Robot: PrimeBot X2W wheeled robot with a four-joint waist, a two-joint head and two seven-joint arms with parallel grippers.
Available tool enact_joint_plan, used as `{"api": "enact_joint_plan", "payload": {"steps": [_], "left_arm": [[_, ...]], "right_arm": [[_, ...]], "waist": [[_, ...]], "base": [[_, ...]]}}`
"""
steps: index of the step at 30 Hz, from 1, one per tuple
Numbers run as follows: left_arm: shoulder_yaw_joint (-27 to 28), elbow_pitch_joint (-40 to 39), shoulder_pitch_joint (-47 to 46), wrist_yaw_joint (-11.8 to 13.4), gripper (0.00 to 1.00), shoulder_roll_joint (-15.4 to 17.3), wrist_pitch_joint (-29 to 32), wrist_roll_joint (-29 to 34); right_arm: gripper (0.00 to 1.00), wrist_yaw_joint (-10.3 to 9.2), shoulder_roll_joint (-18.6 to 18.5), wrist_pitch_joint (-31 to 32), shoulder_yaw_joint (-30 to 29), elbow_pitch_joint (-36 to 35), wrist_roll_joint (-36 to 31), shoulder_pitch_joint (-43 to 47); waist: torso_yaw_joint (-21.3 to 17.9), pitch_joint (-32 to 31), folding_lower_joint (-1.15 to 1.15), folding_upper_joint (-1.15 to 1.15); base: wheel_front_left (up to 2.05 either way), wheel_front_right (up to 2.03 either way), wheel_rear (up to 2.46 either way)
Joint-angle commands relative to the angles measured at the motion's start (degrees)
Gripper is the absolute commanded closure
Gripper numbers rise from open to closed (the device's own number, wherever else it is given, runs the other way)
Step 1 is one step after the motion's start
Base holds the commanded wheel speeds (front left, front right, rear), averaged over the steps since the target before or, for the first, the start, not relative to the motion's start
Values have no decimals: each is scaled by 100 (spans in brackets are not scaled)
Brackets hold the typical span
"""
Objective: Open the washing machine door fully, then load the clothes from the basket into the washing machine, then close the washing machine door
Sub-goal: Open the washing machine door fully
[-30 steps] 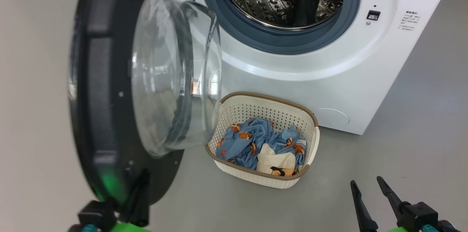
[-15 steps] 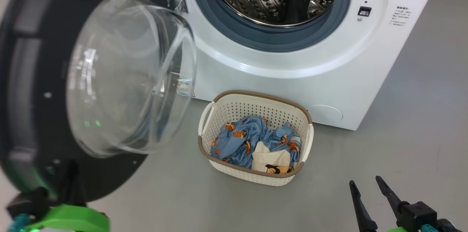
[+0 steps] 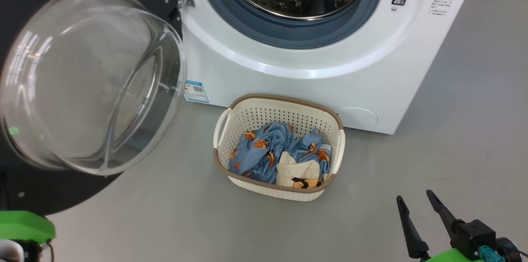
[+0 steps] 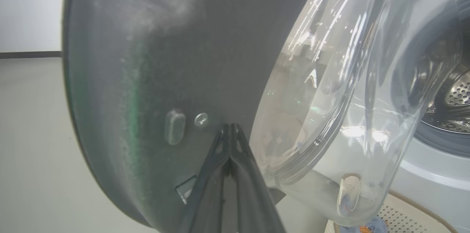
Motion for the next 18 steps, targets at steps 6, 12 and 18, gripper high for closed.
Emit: {"api": "enact_joint_plan", "payload": {"steps": [6, 12, 18], "left_arm": [[610, 226, -493, -158, 100, 317, -77, 248], [892, 446, -649, -300, 100, 342, -77, 521], [1155, 568, -727, -421, 100, 307, -77, 731]], "right_arm": [[0, 10, -68, -44, 137, -129, 64, -228], [0, 10, -74, -44, 162, -108, 69, -266], [0, 10, -60, -44, 161, -105, 83, -281]], "waist": [[-81, 40, 0, 0], [-145, 55, 0, 0], [-194, 52, 0, 0]], "base": [[0, 0, 0], [0, 0, 0], [0, 0, 0]]}}
